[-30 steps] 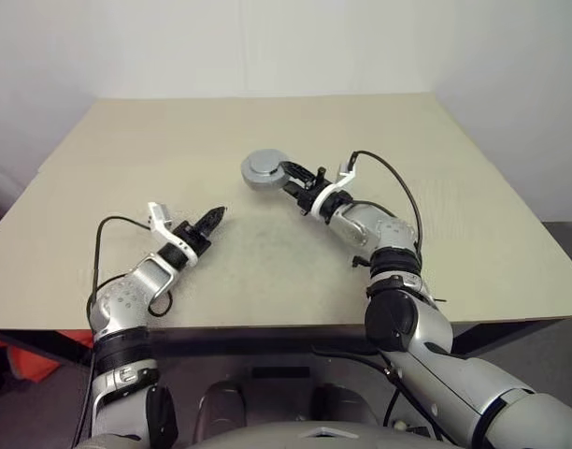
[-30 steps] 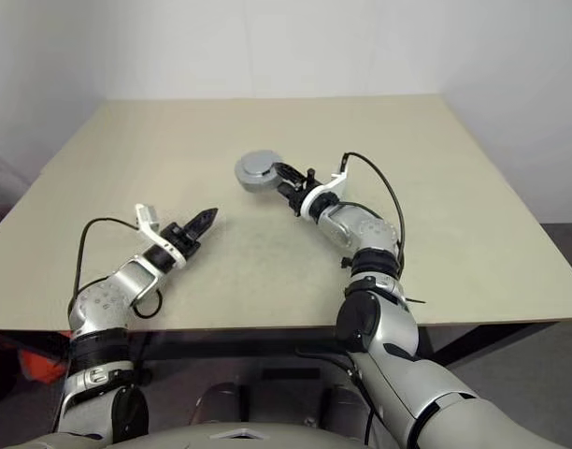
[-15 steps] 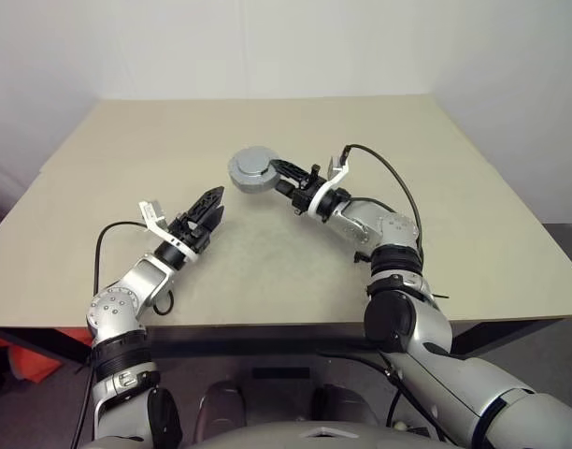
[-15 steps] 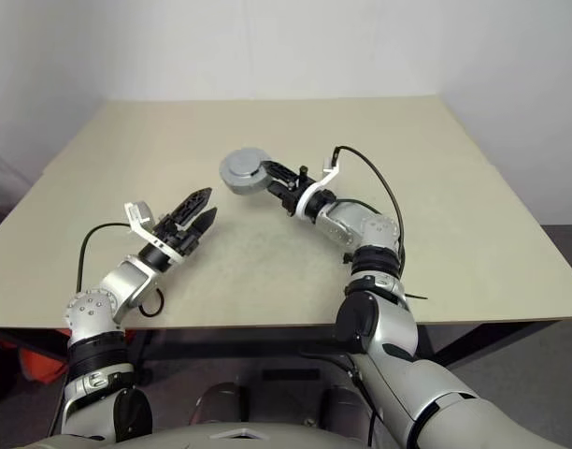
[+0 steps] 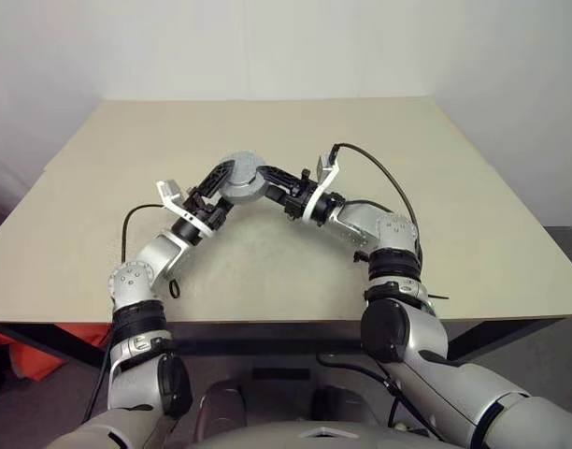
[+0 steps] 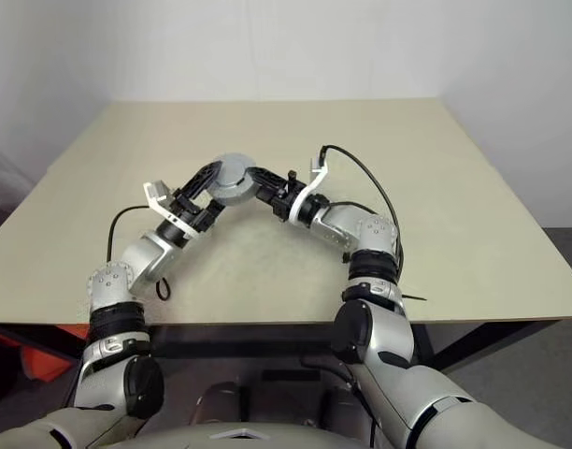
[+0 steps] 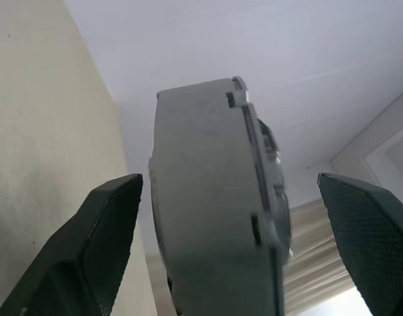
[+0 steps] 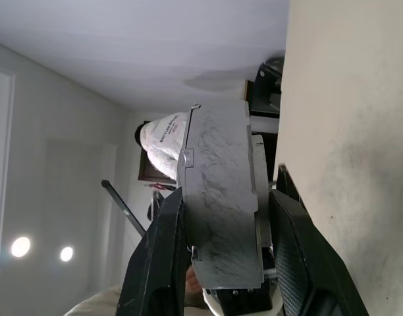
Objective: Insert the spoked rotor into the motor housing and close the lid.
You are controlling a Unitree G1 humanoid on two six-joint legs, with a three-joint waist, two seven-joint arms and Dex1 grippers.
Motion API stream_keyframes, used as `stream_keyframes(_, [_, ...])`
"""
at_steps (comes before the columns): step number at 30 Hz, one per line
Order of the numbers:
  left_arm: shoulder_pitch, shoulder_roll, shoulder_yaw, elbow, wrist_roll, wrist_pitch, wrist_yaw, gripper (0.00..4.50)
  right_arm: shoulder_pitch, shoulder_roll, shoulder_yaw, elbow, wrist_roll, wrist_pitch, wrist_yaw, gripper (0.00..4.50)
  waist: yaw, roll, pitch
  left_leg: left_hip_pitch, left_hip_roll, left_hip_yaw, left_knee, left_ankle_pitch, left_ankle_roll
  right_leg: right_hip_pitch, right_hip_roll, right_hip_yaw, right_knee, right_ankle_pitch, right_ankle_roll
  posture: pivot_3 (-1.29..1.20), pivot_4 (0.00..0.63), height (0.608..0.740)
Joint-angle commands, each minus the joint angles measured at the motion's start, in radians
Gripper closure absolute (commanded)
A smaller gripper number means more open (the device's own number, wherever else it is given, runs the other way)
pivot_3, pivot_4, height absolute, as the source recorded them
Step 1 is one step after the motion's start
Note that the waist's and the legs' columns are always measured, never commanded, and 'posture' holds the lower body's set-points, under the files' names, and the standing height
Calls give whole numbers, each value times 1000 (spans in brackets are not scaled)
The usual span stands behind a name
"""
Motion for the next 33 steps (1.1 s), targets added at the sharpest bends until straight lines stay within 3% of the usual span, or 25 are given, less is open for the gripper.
stream_keyframes(1, [-44, 23, -23, 38, 41, -25, -44, 20, -25, 3, 2, -68, 61, -4, 28, 2825, 0, 0, 0, 0, 0, 0, 0, 0, 0, 0, 0, 0, 0, 0, 0, 0, 0, 740])
stream_keyframes(2, [-47, 25, -27, 46, 50, -28, -53, 20, -24, 3, 4, -71, 62, -5, 27, 2825, -1, 0, 0, 0, 0, 0, 0, 0, 0, 0, 0, 0, 0, 1, 0, 0, 0, 740])
stream_keyframes(5, [-53, 23, -27, 65, 67, -41, -69, 580, -20, 5, 10, -79, 59, -8, 27, 2825, 0, 0, 0, 0, 0, 0, 0, 0, 0, 0, 0, 0, 0, 1, 0, 0, 0, 740])
stream_keyframes(9, [-50, 20, -21, 74, 78, -48, -82, 1972, -15, 1, 27, -87, 52, -12, 34, 2825, 1, 0, 0, 0, 0, 0, 0, 0, 0, 0, 0, 0, 0, 1, -1, 0, 0, 740])
stream_keyframes(11, [-46, 22, -18, 74, 79, -46, -87, 2322, -15, 0, 34, -84, 45, -19, 36, 2825, 1, -1, 0, -1, 0, -1, 0, 0, 0, 0, 0, 0, 0, 1, -1, 0, 0, 740])
stream_keyframes(17, [-34, 23, -12, 65, 82, -45, -86, 2324, -2, -5, 80, -96, 3, -77, 75, 2825, 1, -1, 0, 0, 0, -1, 0, 0, 0, 0, 0, 0, 0, 1, -1, 0, 0, 740])
stream_keyframes(25, [-11, 28, 13, 63, 115, -107, -69, 2324, 13, -17, 161, -96, -128, -260, 85, 205, 1, -1, 0, -1, 0, -1, 1, 0, 0, 0, 0, 0, 0, 1, -1, 0, 0, 740])
stream_keyframes(33, [25, 54, 106, 72, 226, -348, 50, 2324, 15, -35, 173, -67, -189, -347, 72, 205, -6, -1, 1, -1, 0, -2, 1, 0, 0, 0, 0, -1, 0, 1, -1, 0, 0, 740])
